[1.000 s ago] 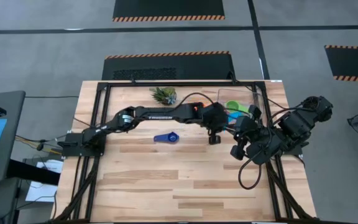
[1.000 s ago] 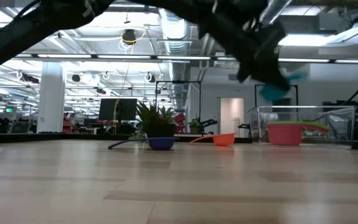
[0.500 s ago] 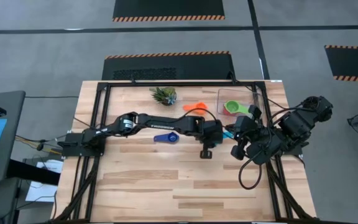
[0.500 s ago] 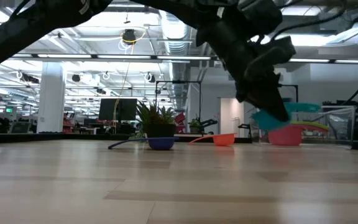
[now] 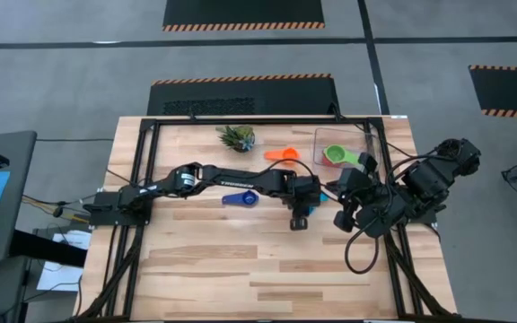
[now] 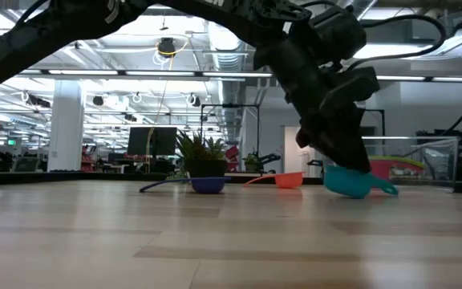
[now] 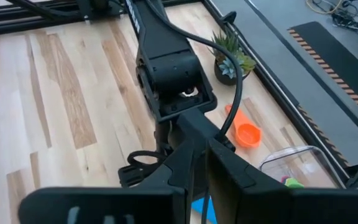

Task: Nest measuring cups in basket
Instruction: Prepare the measuring cups

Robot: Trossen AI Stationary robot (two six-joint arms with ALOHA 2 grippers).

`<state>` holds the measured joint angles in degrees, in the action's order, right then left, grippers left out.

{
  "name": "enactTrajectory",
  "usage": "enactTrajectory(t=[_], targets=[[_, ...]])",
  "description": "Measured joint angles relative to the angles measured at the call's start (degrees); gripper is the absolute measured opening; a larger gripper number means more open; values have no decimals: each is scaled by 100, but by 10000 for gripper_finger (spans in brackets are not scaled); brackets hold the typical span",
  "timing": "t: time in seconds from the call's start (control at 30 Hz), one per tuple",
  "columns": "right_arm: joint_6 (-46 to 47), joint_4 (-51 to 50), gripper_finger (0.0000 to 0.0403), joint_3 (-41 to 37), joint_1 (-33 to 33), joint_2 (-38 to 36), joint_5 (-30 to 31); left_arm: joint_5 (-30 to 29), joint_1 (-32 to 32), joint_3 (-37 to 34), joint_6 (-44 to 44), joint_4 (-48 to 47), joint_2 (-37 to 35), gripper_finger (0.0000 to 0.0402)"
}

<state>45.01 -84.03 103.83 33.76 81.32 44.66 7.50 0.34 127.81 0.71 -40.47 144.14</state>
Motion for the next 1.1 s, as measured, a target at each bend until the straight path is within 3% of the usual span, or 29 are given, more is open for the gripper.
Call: enactTrajectory(t=[0.17,0.33,0.4,0.53,0.63,0.73,0.9,1.1], targets=[[1,-40,66,0,41,0,-87,42,6,43,-97,-60,-1,148],[14,-83,66,0,130,0,-104,4,113,734,-31,-858,-71,183],[15,-94,66,0,167,-2,-104,-25,168,577,-40,-1017,-382,189],[14,-107,66,0,279,-2,-109,-496,260,549,-77,-2560,-731,189],[14,-111,66,0,334,0,-106,-1102,280,549,-9,-3759,-949,170],[14,-125,66,0,343,0,-106,-1325,278,547,-63,-5005,-1088,126],[164,-160,66,0,343,-2,-104,-1208,267,99,102,-4941,-1593,19],[451,-285,66,-2,343,0,-102,-1498,394,-932,45,-4855,-2404,2]])
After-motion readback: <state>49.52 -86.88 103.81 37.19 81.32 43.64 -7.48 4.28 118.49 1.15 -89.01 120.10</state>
